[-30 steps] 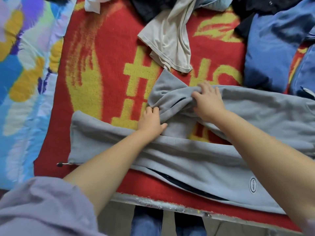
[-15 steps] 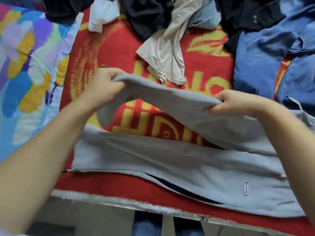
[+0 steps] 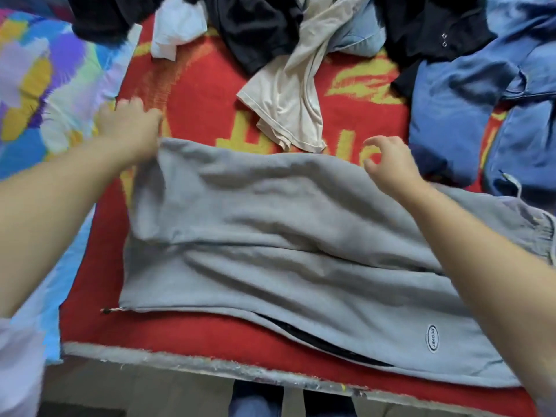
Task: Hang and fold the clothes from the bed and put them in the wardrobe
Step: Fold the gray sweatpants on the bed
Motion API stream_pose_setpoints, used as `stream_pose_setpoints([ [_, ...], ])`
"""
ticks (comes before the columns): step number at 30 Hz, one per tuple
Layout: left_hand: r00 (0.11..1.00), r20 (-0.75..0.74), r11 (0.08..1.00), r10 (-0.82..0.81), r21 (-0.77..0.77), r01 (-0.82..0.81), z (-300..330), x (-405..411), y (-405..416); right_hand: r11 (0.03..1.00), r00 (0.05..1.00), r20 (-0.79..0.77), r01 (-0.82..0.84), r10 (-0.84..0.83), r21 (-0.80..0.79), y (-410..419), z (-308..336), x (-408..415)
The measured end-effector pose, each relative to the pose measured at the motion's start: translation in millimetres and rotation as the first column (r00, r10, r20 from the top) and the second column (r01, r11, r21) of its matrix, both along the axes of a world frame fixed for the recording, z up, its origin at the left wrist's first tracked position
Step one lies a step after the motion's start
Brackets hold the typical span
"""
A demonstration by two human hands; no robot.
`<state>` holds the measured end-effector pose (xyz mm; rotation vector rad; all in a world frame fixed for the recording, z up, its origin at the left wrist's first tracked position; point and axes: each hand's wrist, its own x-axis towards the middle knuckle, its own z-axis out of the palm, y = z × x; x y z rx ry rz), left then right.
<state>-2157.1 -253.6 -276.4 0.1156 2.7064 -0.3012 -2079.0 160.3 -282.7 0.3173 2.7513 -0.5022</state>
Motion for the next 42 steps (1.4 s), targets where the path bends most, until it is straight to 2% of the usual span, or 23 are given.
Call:
stream_pose_setpoints([
  [1,0.998,-0.059,1.000,0.000,-0.009,0.000,-14.8,11.4,5.0,1.000,0.999,-0.036,0.028,-0.029,-0.014,-2.7,-12.3,8.4],
  [3,0.992,-0.069,0.994,-0.108,0.021,0.110,-41.6,43.2,22.5,0.998,0.999,-0.018,-0.029,0.028,-0.060,-13.2,-34.8,35.8],
  [5,0.969,-0.017,0.963,-0.248,0.105,0.248,-64.7,85.4,46.3,0.988,0.976,0.164,-0.128,0.140,-0.086,-29.4,-54.1,75.7],
  [8,0.931,0.019,0.897,-0.365,0.276,0.346,-85.2,151.7,66.4,0.931,0.846,0.411,-0.365,0.340,-0.018,-50.2,-79.9,130.9],
  [11,0.915,0.073,0.890,-0.397,0.272,0.365,-94.4,177.2,48.1,0.905,0.869,0.357,-0.408,0.344,0.122,-54.2,-89.6,144.2],
  [13,0.910,0.024,0.878,-0.414,0.273,0.392,-94.1,169.3,27.6,0.906,0.895,0.288,-0.395,0.341,0.152,-53.1,-91.4,134.7],
  [17,0.882,-0.021,0.840,-0.470,0.296,0.455,-78.1,132.6,-12.0,0.954,0.914,0.281,-0.298,0.294,-0.030,-45.8,-84.1,110.2],
  [20,0.870,0.068,0.836,-0.489,0.320,0.446,-69.0,121.9,-32.0,0.905,0.814,0.409,-0.416,0.413,-0.086,-46.3,-77.5,107.9],
  [22,0.886,0.238,0.898,-0.397,0.301,0.322,-67.9,125.0,-39.2,0.885,0.743,0.506,-0.457,0.438,-0.095,-49.1,-76.1,109.7],
  [23,0.917,0.305,0.941,-0.258,0.294,0.167,-68.6,126.1,-41.0,0.889,0.755,0.493,-0.447,0.433,-0.096,-50.6,-74.2,106.4],
  [24,0.950,0.298,0.945,-0.093,0.328,-0.011,-69.9,124.4,-42.3,0.907,0.810,0.420,-0.410,0.409,-0.092,-51.8,-72.1,99.7],
  [25,0.975,0.209,0.907,0.073,0.392,-0.152,-71.0,119.4,-42.3,0.934,0.884,0.303,-0.347,0.357,-0.087,-52.7,-69.9,89.6],
  [27,0.940,-0.074,0.840,0.332,0.476,-0.259,-74.3,101.0,-37.1,0.972,0.975,0.007,-0.222,0.223,-0.078,-54.1,-66.1,59.0],
  [29,0.882,-0.123,0.801,0.456,0.489,-0.345,-79.3,76.4,-29.2,0.991,0.986,-0.125,-0.122,0.115,-0.056,-53.1,-66.5,21.8],
  [30,0.863,-0.081,0.768,0.499,0.502,-0.398,-83.2,62.0,-26.0,0.996,0.991,-0.109,-0.082,0.079,-0.030,-50.6,-68.6,3.3],
  [32,0.803,0.009,0.688,0.596,0.511,-0.516,-94.2,32.0,-19.4,0.994,0.996,0.072,-0.065,0.059,0.090,-43.5,-74.3,-25.9],
  [33,0.752,0.058,0.631,0.656,0.504,-0.589,-100.6,17.9,-17.4,0.984,0.976,0.208,-0.103,0.072,0.145,-42.2,-75.9,-34.6],
  [35,0.622,0.173,0.478,0.764,0.497,-0.725,-110.5,-4.3,-14.9,0.937,0.879,0.443,-0.288,0.176,0.198,-42.8,-76.4,-45.1],
  [37,0.545,0.264,0.329,0.796,0.567,-0.755,-111.5,-12.9,-15.3,0.881,0.820,0.517,-0.411,0.244,0.236,-43.7,-75.2,-46.2],
  [38,0.555,0.251,0.295,0.793,0.639,-0.710,-108.1,-13.9,-16.4,0.888,0.863,0.450,-0.374,0.228,0.267,-41.7,-73.7,-44.9],
  [40,0.639,0.078,0.334,0.765,0.801,-0.497,-97.2,-12.5,-23.7,0.951,0.985,0.142,-0.135,0.098,0.278,-33.3,-70.0,-38.5],
  [41,0.683,-0.009,0.383,0.730,0.834,-0.399,-91.2,-11.3,-28.7,0.976,1.000,-0.005,-0.020,0.022,0.218,-29.1,-69.8,-34.5],
  [42,0.714,-0.054,0.406,0.698,0.851,-0.333,-88.7,-10.4,-34.3,0.990,0.997,-0.073,0.037,-0.028,0.134,-26.3,-70.2,-31.6],
])
